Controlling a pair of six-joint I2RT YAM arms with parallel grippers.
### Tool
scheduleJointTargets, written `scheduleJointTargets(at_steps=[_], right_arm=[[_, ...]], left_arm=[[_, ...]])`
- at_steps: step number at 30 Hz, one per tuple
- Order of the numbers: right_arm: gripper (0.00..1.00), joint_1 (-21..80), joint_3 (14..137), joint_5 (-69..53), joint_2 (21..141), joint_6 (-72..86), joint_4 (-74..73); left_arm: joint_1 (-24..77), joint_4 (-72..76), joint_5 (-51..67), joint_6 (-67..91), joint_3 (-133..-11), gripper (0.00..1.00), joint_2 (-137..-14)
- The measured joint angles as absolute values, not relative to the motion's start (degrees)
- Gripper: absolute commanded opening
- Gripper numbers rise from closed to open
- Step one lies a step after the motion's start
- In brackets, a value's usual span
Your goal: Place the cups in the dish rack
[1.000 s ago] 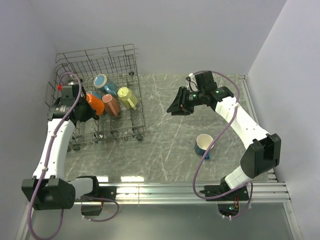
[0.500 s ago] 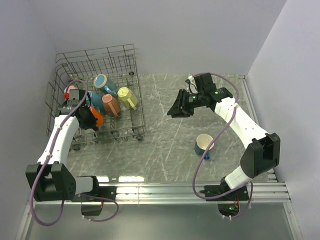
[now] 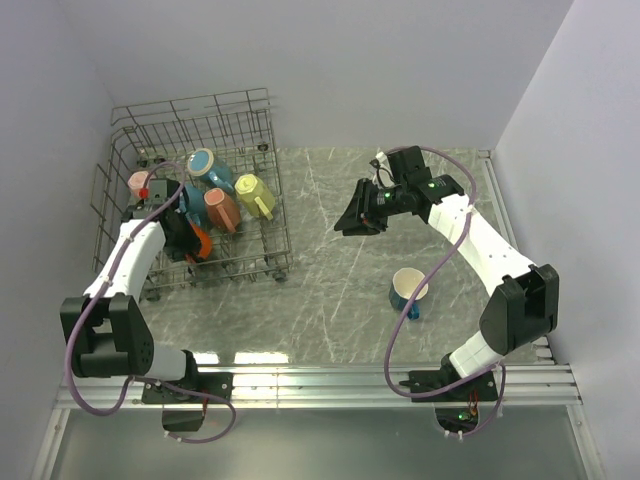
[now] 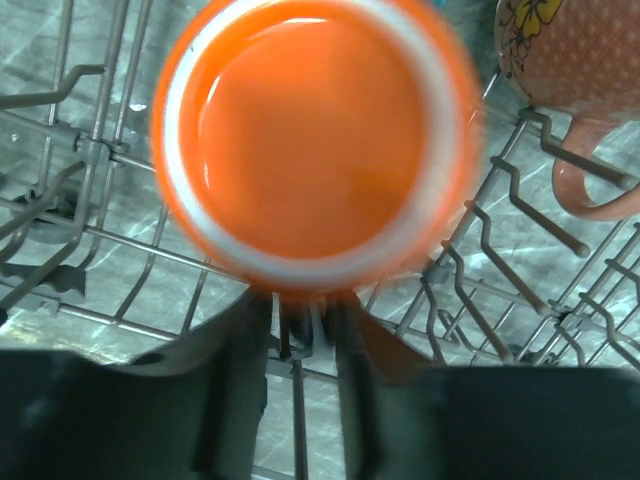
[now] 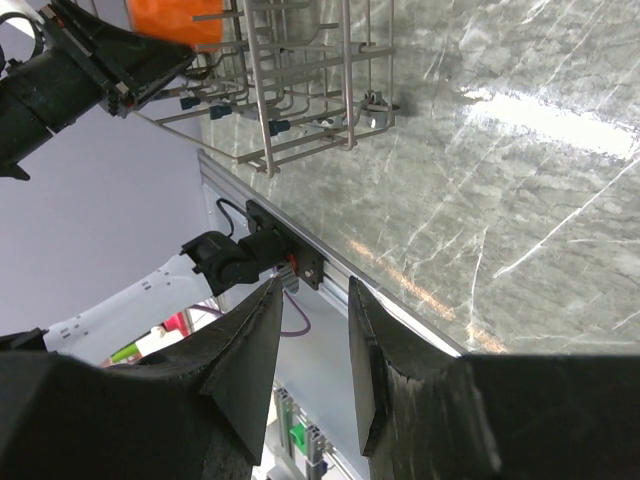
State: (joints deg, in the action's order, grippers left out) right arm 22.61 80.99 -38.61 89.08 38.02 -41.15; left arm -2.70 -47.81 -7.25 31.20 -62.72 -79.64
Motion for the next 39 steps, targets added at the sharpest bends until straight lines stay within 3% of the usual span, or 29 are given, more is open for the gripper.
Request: scheduleJointTargets(at_steps=[4, 6, 16, 27, 39], right_arm=[[0.40, 22.6, 81.0, -38.6, 89.1, 38.0, -41.2], [0.40, 22.6, 81.0, -38.5, 89.3, 37.8, -41.2], [0.39, 22.3, 81.7, -34.1, 91.7, 33.5, -45.7], [0.48, 20.9, 85.1, -12.1, 93.0, 28.0, -58.9], [0.48, 20.9, 75.5, -2.3, 83.0, 28.3, -64.8]], left_arm=[[-2.7, -47.7, -6.7, 30.6, -62.8, 0.62, -80.0], [-2.7, -47.9, -6.7, 30.6, -62.9, 0.67, -80.0], [-2.7, -50.7, -5.7, 30.5, -66.8, 0.72, -78.0], [-2.7, -51.2, -1.6, 29.7, -72.5, 0.73, -73.3], [-2.7, -49.4, 4.1, 29.2, -70.2, 0.75, -70.2]])
